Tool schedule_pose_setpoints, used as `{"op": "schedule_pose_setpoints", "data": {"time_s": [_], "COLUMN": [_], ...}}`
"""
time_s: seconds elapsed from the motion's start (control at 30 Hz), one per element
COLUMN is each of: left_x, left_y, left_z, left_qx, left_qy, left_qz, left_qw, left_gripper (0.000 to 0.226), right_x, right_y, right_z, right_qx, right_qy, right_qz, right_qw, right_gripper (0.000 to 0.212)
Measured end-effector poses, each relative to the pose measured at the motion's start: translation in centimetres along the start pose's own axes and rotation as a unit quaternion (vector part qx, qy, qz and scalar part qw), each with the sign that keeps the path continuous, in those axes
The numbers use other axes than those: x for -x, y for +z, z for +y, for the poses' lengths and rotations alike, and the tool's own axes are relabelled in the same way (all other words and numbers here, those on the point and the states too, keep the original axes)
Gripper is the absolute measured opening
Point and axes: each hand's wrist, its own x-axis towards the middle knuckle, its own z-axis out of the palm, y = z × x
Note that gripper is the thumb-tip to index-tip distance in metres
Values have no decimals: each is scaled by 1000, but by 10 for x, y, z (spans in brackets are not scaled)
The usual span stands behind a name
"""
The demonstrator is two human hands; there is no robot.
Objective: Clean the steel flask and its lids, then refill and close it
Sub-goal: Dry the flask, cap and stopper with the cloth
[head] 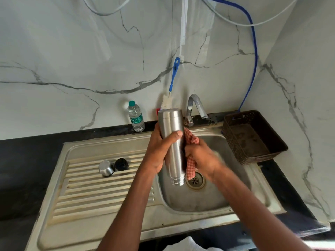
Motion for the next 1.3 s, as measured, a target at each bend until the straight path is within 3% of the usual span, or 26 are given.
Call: {"op": "schedule_pose_setpoints", "data": {"time_s": [0.1,0.2,0.27,0.37,0.47,0.57,0.63,0.7,0.77,0.83,0.87,0.93,0.97,1.0,1.07,1.17,1.3], "left_x": [-7,-12,-15,-18,-20,-16,-13,-11,-12,-16,-17,-19,-18,-16,-16,-15,-4], "left_y": [5,1,-2,-9,-17,-18,-12,-5,0,0,-2,-5,-6,-6,-9,-16,-33], "left_z": [7,4,-1,-5,-11,-12,-13,-14,-15,-13,-13,-14,-16,-17,-19,-21,-37], "left_qx": [31,100,153,189,174,128,85,44,10,17,35,82,102,120,150,167,65], "left_qy": [-3,-28,-32,-41,-28,11,38,46,42,29,26,30,33,35,36,64,91], "left_qz": [52,104,107,115,129,153,193,260,334,398,411,390,367,346,317,305,305], "left_qw": [998,989,982,974,976,980,977,963,942,917,910,917,924,930,936,935,946], "left_gripper": [78,73,69,80,85,79,77,69,60,52,50,48,47,46,49,56,60], "right_x": [5,7,5,6,10,1,-2,3,10,12,11,4,-1,-4,-8,-1,6], "right_y": [8,8,8,9,15,19,24,32,39,40,40,39,37,32,21,22,28], "right_z": [20,32,40,51,53,57,65,74,82,79,78,65,59,52,46,55,53], "right_qx": [-131,-231,-270,-354,-380,-242,-10,220,376,447,439,282,122,-45,-253,-404,-449], "right_qy": [43,71,92,134,172,168,120,6,-86,-120,-122,-43,29,102,180,247,168], "right_qz": [-40,-109,-132,-181,-175,-68,76,174,202,224,231,208,157,92,-2,-69,-151], "right_qw": [990,964,949,908,892,953,990,960,900,858,860,936,980,989,951,878,865], "right_gripper": [52,56,65,101,104,104,106,96,83,74,72,77,84,93,108,107,95]}}
